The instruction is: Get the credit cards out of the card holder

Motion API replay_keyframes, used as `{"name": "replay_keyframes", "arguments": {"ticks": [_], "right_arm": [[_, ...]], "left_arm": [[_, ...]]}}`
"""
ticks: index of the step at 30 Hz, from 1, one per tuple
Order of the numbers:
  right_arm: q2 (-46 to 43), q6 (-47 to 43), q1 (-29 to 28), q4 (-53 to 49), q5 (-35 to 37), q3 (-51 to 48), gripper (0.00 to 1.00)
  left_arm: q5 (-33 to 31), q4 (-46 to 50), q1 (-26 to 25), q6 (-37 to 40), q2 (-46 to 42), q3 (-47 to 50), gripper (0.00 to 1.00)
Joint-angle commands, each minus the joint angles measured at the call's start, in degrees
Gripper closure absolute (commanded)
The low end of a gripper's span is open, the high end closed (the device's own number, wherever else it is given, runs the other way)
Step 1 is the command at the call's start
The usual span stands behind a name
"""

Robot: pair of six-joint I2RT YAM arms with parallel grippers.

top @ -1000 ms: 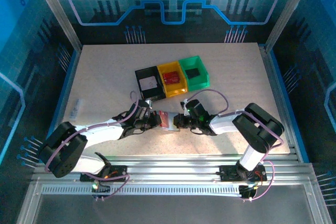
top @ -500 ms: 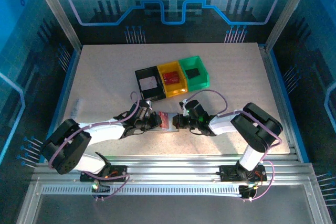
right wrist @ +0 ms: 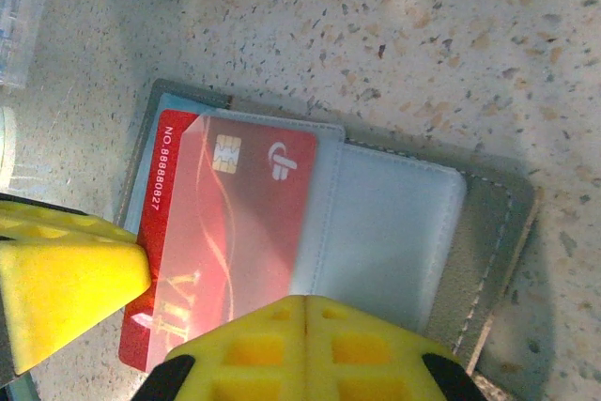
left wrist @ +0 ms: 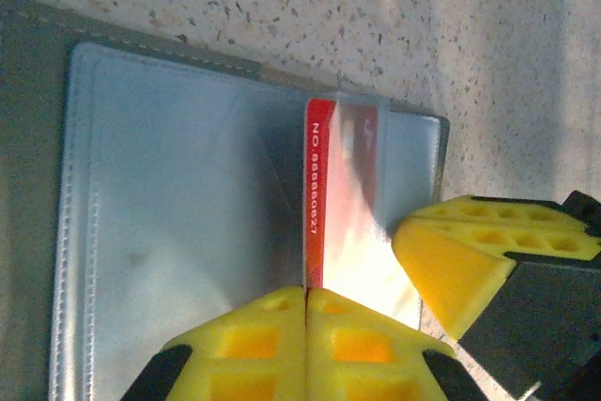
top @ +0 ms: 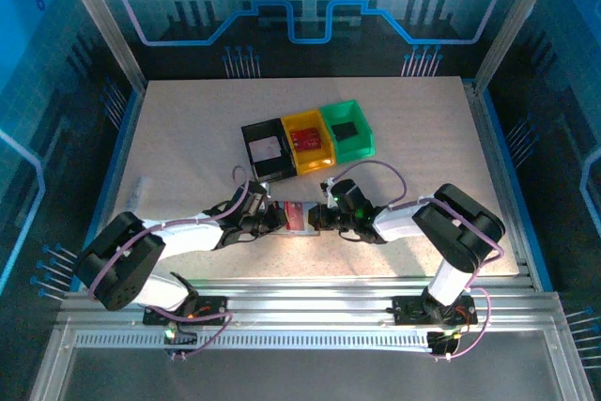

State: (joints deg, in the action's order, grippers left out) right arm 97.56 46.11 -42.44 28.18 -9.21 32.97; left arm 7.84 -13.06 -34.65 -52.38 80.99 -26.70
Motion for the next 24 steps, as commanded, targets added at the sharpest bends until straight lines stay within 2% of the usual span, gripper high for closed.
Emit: {"name": "replay_keyframes", "arguments": {"ticks": [1, 7, 24], "right_arm": [[2.99, 0.04, -1.5, -4.94, 0.22, -1.93, 0.96], [2.82, 0.23, -1.53, -4.59, 0.11, -2.23, 0.96], [2.49, 0.7, -1.55, -3.8, 0.48, -3.43, 1.0]], "left_arm": [[-0.43, -1.0, 0.34, -0.45, -0.17, 1.12, 1.0], [-0.43, -1.85, 0.38, -0.86, -0.18, 1.3, 1.0], [-1.69, 6.9, 2.83, 3.06, -8.48, 0.67, 1.0]]}}
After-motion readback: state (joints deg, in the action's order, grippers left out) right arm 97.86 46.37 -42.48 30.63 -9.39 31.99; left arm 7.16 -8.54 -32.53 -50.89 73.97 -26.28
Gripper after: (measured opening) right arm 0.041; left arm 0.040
